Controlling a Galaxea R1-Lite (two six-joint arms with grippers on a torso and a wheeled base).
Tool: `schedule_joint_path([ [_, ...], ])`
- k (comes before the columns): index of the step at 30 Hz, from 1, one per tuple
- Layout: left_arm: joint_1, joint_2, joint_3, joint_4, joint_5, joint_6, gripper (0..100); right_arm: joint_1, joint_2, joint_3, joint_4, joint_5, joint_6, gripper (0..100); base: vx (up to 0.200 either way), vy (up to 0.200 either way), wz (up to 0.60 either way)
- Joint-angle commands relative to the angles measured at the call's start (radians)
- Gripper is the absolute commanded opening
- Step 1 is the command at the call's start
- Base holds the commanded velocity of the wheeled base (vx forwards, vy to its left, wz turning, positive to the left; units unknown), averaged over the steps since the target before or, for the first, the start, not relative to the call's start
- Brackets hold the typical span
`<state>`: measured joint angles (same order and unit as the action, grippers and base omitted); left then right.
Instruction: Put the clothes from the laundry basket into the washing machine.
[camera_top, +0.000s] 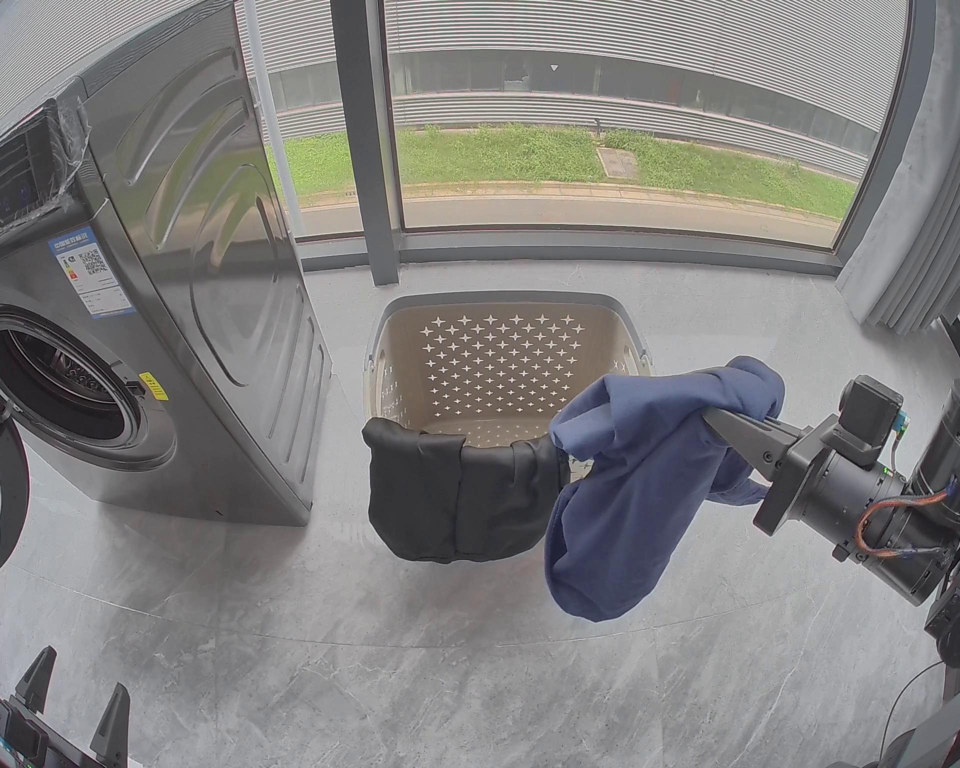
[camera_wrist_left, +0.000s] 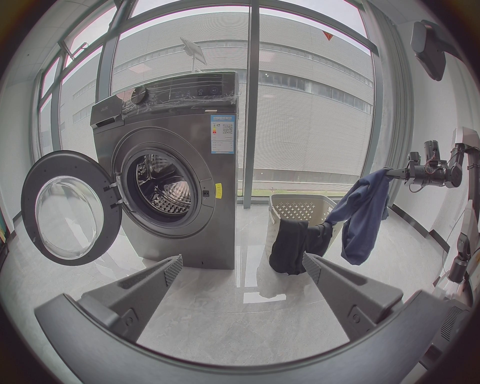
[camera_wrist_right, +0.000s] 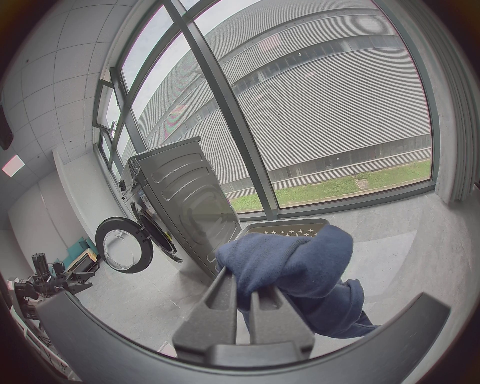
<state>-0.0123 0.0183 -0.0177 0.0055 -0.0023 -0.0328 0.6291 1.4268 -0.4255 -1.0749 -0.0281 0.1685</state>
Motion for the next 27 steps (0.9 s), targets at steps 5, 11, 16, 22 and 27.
schedule_joint_path([
  [5, 0.0, 0.0, 0.015, -0.001, -0.001, 0.001, 100, 0.001, 0.001, -0.001, 0.0, 0.005, 0.0, 0, 0.0, 0.2, 0.0],
  [11, 0.002, 0.0, 0.015, 0.001, -0.001, -0.001, 100, 0.009, -0.003, 0.001, -0.002, 0.011, 0.002, 0, 0.0, 0.2, 0.0],
  [16, 0.002, 0.0, 0.015, 0.001, -0.001, -0.001, 100, 0.026, 0.0, 0.001, -0.01, 0.013, 0.002, 0, 0.0, 0.2, 0.0],
  [22, 0.002, 0.0, 0.015, 0.001, 0.001, -0.001, 100, 0.038, 0.006, -0.001, -0.045, 0.016, 0.003, 0, 0.0, 0.2, 0.0],
  [27, 0.002, 0.0, 0.015, 0.001, 0.001, -0.003, 100, 0.043, 0.004, -0.001, -0.05, 0.016, 0.005, 0, 0.0, 0.2, 0.0],
])
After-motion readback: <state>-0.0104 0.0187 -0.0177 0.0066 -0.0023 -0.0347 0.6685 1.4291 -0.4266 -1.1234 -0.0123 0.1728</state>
